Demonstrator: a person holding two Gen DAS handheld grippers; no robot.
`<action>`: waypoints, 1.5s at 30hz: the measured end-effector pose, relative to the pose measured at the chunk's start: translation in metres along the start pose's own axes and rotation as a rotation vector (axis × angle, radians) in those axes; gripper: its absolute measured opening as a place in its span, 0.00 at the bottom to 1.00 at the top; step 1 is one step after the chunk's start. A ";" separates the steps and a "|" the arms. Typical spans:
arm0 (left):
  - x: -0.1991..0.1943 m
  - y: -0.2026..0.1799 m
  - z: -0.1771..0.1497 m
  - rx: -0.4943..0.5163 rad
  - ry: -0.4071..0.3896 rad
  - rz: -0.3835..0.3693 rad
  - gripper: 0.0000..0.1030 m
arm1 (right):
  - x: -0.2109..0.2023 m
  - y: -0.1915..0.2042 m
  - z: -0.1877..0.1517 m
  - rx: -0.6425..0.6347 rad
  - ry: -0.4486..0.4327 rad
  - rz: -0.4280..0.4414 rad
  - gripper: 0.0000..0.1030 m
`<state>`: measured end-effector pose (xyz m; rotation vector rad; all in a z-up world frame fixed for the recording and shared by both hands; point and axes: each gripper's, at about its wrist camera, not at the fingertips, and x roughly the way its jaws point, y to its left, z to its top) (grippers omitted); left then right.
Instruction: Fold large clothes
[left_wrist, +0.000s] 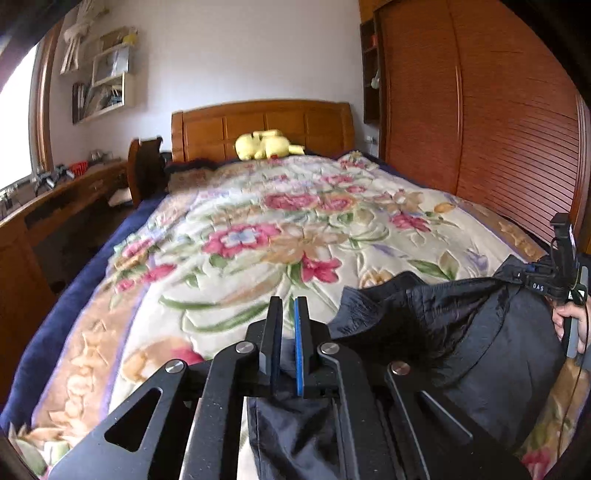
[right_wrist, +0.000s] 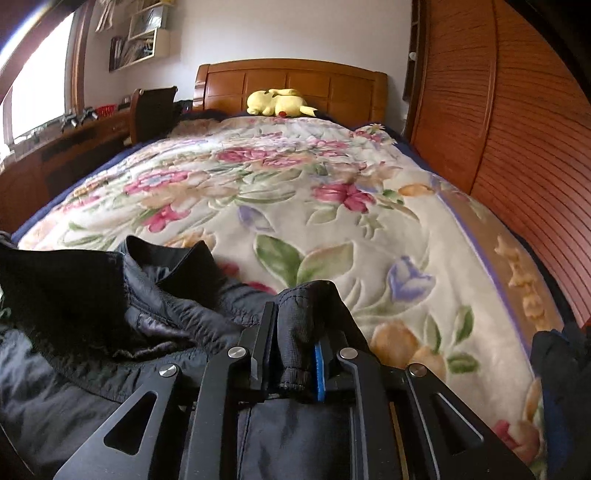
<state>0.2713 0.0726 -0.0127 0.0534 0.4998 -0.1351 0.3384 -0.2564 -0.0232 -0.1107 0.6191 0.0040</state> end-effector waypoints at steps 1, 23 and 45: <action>-0.002 0.001 0.000 -0.001 -0.002 -0.010 0.05 | 0.001 0.003 0.002 -0.006 0.000 -0.012 0.16; -0.008 0.015 -0.024 -0.025 0.054 -0.042 0.20 | -0.017 0.034 0.035 -0.049 -0.041 0.062 0.46; -0.025 -0.007 -0.046 -0.005 0.085 -0.161 0.73 | 0.043 0.152 0.039 -0.347 0.288 0.269 0.51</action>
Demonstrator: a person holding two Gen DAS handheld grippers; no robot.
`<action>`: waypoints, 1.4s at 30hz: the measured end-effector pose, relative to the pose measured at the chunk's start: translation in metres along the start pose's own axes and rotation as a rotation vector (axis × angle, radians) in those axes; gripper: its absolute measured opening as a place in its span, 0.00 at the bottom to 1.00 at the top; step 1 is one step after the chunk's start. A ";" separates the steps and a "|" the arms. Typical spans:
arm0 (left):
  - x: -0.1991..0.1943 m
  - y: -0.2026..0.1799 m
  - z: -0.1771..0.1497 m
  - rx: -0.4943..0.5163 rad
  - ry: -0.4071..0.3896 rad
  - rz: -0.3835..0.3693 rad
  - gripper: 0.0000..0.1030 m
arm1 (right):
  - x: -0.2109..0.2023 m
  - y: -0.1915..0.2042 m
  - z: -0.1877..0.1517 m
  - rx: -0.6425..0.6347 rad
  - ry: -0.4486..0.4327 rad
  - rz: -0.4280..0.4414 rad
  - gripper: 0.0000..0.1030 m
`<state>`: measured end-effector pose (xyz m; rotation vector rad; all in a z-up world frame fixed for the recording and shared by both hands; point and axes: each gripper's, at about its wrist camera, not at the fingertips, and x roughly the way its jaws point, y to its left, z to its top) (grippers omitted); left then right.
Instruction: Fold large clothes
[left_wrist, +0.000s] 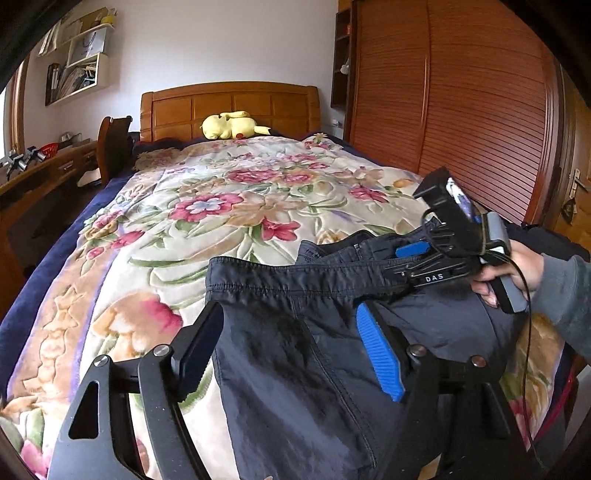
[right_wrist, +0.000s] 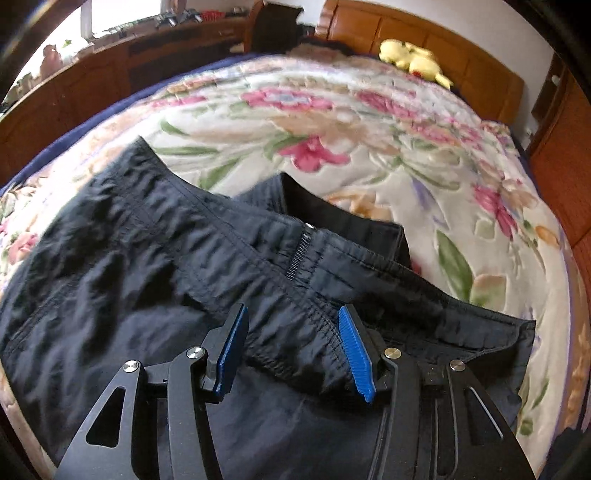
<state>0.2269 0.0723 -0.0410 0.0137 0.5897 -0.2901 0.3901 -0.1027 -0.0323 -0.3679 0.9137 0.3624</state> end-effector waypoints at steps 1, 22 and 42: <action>0.000 0.002 0.000 -0.005 0.001 -0.001 0.73 | 0.001 0.000 0.003 -0.003 0.019 -0.013 0.51; 0.008 0.004 -0.006 -0.011 0.041 -0.003 0.74 | 0.016 -0.001 0.032 -0.088 0.020 -0.018 0.02; 0.012 -0.002 -0.006 0.001 0.050 -0.008 0.74 | -0.012 -0.021 0.036 0.083 -0.128 -0.155 0.11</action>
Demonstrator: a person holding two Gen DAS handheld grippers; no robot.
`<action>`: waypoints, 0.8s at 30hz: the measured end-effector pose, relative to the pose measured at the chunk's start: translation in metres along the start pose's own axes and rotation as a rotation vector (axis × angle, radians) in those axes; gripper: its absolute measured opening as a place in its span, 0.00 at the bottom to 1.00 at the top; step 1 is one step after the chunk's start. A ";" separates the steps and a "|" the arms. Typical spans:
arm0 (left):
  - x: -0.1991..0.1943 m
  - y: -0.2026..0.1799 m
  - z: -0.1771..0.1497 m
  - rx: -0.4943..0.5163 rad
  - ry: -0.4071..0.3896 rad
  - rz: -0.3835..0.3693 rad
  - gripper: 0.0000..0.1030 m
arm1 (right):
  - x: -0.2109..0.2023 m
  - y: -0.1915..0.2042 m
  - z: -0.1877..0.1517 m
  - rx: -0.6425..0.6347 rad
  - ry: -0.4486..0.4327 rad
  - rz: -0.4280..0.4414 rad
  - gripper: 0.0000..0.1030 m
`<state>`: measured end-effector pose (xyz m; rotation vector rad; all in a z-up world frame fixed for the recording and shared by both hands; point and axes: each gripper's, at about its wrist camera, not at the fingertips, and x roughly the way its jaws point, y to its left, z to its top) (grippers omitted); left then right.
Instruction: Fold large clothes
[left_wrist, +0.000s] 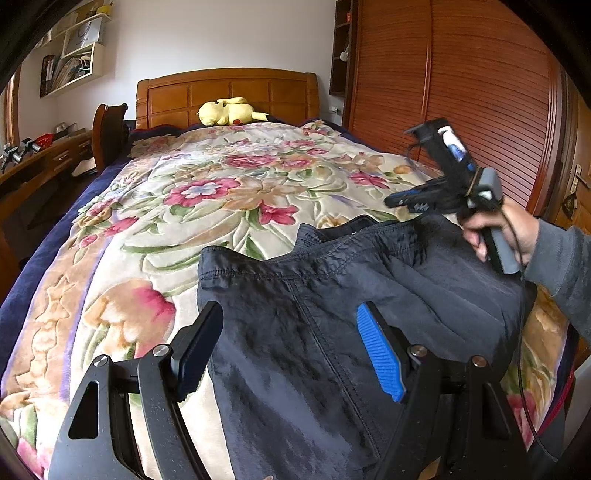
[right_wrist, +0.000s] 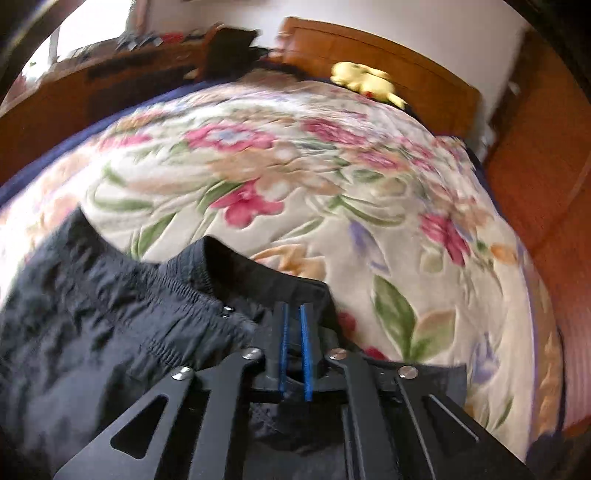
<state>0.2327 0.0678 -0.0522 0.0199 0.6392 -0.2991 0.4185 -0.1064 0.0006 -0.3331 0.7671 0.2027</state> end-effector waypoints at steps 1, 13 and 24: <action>0.000 -0.001 0.000 0.001 0.001 -0.001 0.74 | -0.005 -0.005 -0.001 0.012 -0.004 0.004 0.15; 0.005 -0.008 -0.001 0.013 0.014 -0.002 0.74 | -0.050 -0.065 -0.059 0.080 0.017 -0.032 0.40; 0.007 -0.018 -0.003 0.035 0.027 -0.010 0.74 | -0.022 -0.123 -0.083 0.208 0.127 -0.125 0.47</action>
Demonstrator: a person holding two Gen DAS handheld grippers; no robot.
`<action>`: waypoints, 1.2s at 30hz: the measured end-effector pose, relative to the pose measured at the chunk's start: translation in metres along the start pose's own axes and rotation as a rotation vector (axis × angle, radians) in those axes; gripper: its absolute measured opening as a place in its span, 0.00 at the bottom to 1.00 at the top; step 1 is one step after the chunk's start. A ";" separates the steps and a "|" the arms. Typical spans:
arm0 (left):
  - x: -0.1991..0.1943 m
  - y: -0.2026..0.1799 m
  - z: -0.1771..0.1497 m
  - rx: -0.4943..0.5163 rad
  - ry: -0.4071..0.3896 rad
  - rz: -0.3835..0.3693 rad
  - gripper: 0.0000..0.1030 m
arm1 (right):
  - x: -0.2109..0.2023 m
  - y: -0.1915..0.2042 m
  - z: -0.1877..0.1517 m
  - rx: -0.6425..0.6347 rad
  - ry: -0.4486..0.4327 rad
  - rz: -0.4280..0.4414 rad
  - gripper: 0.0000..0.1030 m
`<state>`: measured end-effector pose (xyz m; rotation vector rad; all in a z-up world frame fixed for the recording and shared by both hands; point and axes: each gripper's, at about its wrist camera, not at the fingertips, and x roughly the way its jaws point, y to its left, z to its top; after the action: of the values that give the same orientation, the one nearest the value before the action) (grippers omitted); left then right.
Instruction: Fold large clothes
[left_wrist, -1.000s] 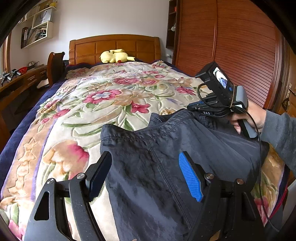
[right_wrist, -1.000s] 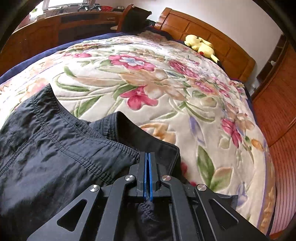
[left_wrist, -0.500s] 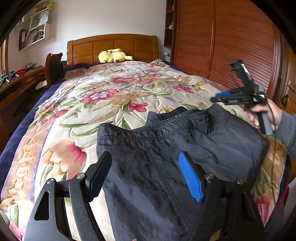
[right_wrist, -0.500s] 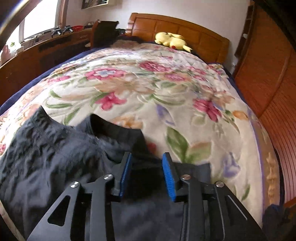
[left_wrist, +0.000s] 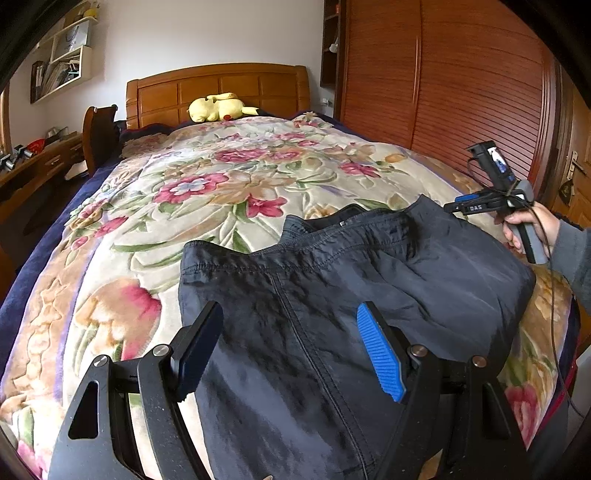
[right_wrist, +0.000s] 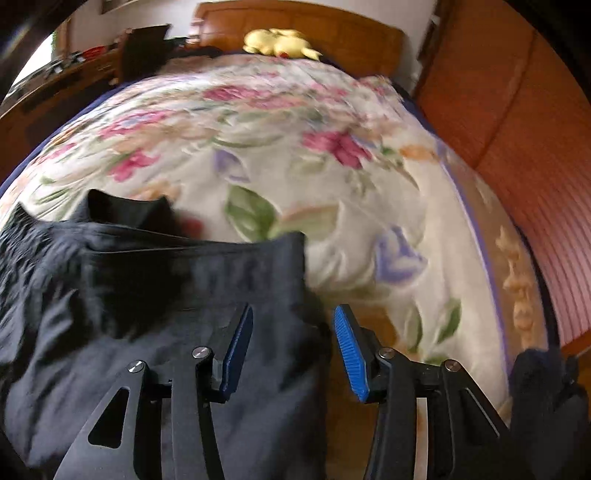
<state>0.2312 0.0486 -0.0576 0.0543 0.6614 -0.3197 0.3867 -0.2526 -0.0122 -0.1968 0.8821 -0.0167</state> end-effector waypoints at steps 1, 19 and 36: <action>0.000 0.000 0.000 0.001 0.001 0.000 0.74 | 0.005 -0.003 0.002 0.016 0.012 0.000 0.47; 0.013 -0.009 -0.001 0.022 0.034 -0.018 0.74 | 0.071 0.009 0.030 -0.029 0.019 0.034 0.07; 0.019 -0.020 -0.003 0.044 0.058 -0.025 0.74 | 0.065 -0.046 0.053 0.133 -0.068 -0.159 0.16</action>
<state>0.2377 0.0245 -0.0706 0.0976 0.7131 -0.3582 0.4716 -0.2949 -0.0211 -0.1417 0.7930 -0.2147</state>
